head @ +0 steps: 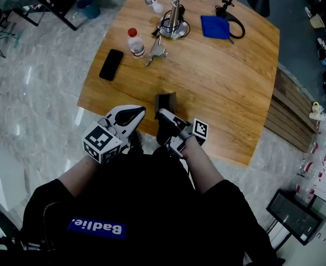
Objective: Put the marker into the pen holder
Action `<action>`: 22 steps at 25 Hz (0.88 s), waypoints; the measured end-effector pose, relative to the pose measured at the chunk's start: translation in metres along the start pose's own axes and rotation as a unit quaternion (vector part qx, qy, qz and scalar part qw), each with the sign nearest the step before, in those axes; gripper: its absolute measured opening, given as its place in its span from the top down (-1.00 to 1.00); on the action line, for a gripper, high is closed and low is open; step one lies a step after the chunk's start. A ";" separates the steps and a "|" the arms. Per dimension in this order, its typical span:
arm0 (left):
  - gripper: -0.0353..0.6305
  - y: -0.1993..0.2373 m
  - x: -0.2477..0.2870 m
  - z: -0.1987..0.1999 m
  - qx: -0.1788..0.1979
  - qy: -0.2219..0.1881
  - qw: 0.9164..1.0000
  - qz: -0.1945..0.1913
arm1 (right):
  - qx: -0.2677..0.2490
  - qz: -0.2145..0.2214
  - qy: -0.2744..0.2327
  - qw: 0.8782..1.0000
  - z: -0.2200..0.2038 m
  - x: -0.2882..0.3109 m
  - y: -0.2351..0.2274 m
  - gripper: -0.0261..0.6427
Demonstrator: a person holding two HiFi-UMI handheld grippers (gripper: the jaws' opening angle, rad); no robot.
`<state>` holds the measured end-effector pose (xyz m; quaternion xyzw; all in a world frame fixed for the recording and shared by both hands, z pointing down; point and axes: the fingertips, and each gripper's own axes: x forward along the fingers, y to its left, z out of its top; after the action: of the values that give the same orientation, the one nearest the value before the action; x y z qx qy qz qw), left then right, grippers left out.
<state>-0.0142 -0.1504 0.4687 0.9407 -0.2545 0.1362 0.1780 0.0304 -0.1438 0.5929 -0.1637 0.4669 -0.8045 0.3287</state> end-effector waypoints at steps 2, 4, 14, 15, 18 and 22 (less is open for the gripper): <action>0.87 0.000 0.000 0.000 0.001 -0.001 1.000 -0.001 | -0.003 0.006 0.001 1.000 -0.001 0.001 0.006 0.62; 0.87 -0.001 0.000 -0.001 0.002 -0.001 1.000 -0.002 | -0.006 0.010 0.000 1.000 -0.003 0.001 0.010 0.62; 0.87 -0.007 -0.008 -0.003 0.009 0.001 1.000 -0.008 | 0.004 0.022 -0.019 1.000 0.006 0.005 0.000 0.62; 0.87 -0.007 -0.009 -0.004 0.010 0.002 1.000 -0.007 | 0.004 0.025 -0.023 0.999 0.007 0.006 0.000 0.61; 0.87 -0.006 -0.012 -0.005 0.011 0.004 1.000 -0.006 | 0.008 0.040 -0.038 0.998 0.009 0.003 0.002 0.59; 0.87 -0.005 -0.017 -0.007 0.009 0.008 1.000 -0.005 | 0.034 0.083 -0.071 0.993 0.013 -0.001 0.006 0.59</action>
<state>-0.0272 -0.1359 0.4681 0.9425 -0.2468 0.1456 0.1721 0.0412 -0.1534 0.5942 -0.1702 0.4269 -0.7759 0.4323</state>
